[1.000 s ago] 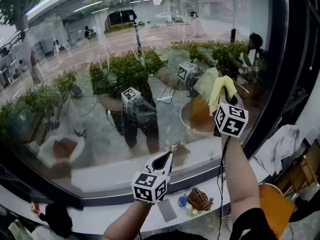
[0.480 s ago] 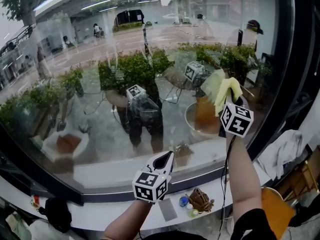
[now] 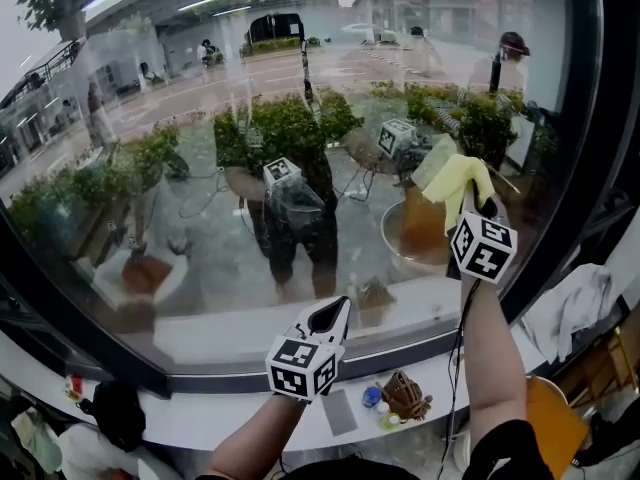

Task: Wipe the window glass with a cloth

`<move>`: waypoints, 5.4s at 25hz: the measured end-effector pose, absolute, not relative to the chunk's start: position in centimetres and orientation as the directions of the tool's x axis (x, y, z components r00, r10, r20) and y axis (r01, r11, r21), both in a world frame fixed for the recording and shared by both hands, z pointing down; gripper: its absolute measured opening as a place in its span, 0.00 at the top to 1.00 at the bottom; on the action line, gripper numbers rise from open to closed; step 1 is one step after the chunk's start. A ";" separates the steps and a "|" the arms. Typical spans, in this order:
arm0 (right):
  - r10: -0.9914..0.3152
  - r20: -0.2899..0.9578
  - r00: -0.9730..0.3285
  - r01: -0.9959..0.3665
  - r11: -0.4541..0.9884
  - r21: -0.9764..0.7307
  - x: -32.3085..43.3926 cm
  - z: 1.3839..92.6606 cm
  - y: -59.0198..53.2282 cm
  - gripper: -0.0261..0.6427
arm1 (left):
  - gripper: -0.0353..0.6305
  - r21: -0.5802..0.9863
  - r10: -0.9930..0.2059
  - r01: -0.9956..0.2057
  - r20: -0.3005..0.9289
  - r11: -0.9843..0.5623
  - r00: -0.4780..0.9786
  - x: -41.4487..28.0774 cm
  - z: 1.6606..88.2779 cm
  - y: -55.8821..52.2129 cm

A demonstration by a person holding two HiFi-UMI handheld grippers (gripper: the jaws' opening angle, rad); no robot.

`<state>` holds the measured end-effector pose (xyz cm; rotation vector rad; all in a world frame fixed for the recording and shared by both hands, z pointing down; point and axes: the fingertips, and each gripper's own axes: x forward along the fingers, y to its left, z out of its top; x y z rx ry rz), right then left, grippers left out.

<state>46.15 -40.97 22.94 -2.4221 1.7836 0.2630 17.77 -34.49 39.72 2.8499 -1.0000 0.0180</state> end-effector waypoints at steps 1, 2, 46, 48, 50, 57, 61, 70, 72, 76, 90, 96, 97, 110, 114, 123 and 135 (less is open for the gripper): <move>-0.935 -0.213 0.285 -0.956 -0.293 0.010 45.7 23.0 -40.8 0.91 | 0.94 0.111 -0.625 -0.626 0.050 -0.772 0.779 17.5 39.7 -34.4; -0.936 -0.214 0.279 -0.957 -0.289 0.016 45.1 23.1 -40.6 0.91 | 0.94 0.112 -0.627 -0.628 0.048 -0.770 0.778 17.2 39.7 -34.3; -0.928 -0.100 -0.358 -0.931 0.363 -0.030 -3.0 31.9 -35.0 0.91 | 0.94 0.155 -0.879 -0.873 0.048 -0.462 0.474 -14.9 41.1 -25.2; -0.920 -0.095 -0.379 -0.923 0.383 -0.028 -4.8 32.0 -34.5 0.91 | 0.94 0.158 -0.885 -0.878 0.049 -0.451 0.463 -16.1 41.1 -24.7; -0.912 -0.090 -0.400 -0.915 0.403 -0.025 -6.6 32.1 -34.1 0.91 | 0.94 0.161 -0.891 -0.884 0.047 -0.439 0.451 -17.2 41.0 -24.3; -0.881 -0.063 -0.469 -0.883 0.470 -0.007 -13.0 33.2 -33.0 0.91 | 0.94 0.183 -0.913 -0.902 0.041 -0.392 0.405 -21.6 41.6 -23.1; -0.862 -0.055 -0.503 -0.863 0.505 -0.010 -16.1 33.9 -32.3 0.91 | 0.94 0.190 -0.926 -0.914 0.048 -0.359 0.374 -23.9 42.3 -22.4; -0.835 -0.038 -0.549 -0.834 0.550 -0.038 -20.6 35.5 -32.0 0.91 | 0.94 0.178 -0.943 -0.936 0.079 -0.304 0.322 -27.4 43.2 -21.7; -0.833 -0.033 -0.552 -0.832 0.553 -0.045 -21.0 35.9 -32.3 0.91 | 0.94 0.175 -0.946 -0.939 0.086 -0.295 0.313 -27.8 43.4 -21.7; -0.834 -0.024 -0.551 -0.833 0.552 -0.047 -21.8 36.4 -33.2 0.91 | 0.94 0.170 -0.950 -0.945 0.096 -0.278 0.297 -28.5 43.9 -22.2; -0.853 -0.002 -0.522 -0.851 0.521 -0.065 -21.3 37.0 -39.8 0.91 | 0.94 0.194 -0.955 -0.948 0.104 -0.253 0.277 -28.4 45.0 -26.6; -0.865 0.007 -0.501 -0.864 0.500 -0.066 -20.4 37.1 -42.6 0.91 | 0.94 0.194 -0.952 -0.947 0.117 -0.257 0.283 -27.1 45.9 -28.6; -0.868 0.009 -0.497 -0.866 0.496 -0.066 -20.4 37.1 -43.1 0.91 | 0.94 0.194 -0.951 -0.946 0.118 -0.259 0.284 -26.9 46.0 -28.9; -0.894 0.037 -0.448 -0.891 0.442 -0.104 -19.7 37.3 -47.5 0.91 | 0.94 0.210 -0.947 -0.942 0.128 -0.264 0.294 -25.9 46.5 -31.5; -0.898 0.040 -0.439 -0.894 0.433 -0.115 -19.6 37.2 -47.7 0.91 | 0.94 0.210 -0.948 -0.942 0.127 -0.263 0.293 -25.9 46.3 -31.7; -0.897 0.044 -0.440 -0.894 0.433 -0.120 -19.4 37.4 -47.8 0.91 | 0.94 0.199 -0.941 -0.938 0.126 -0.286 0.313 -25.5 46.1 -32.1; -0.929 0.032 -0.369 -0.924 0.363 -0.120 -11.8 36.9 -47.3 0.91 | 0.94 0.188 -0.909 -0.910 0.127 -0.370 0.396 -19.6 45.9 -32.4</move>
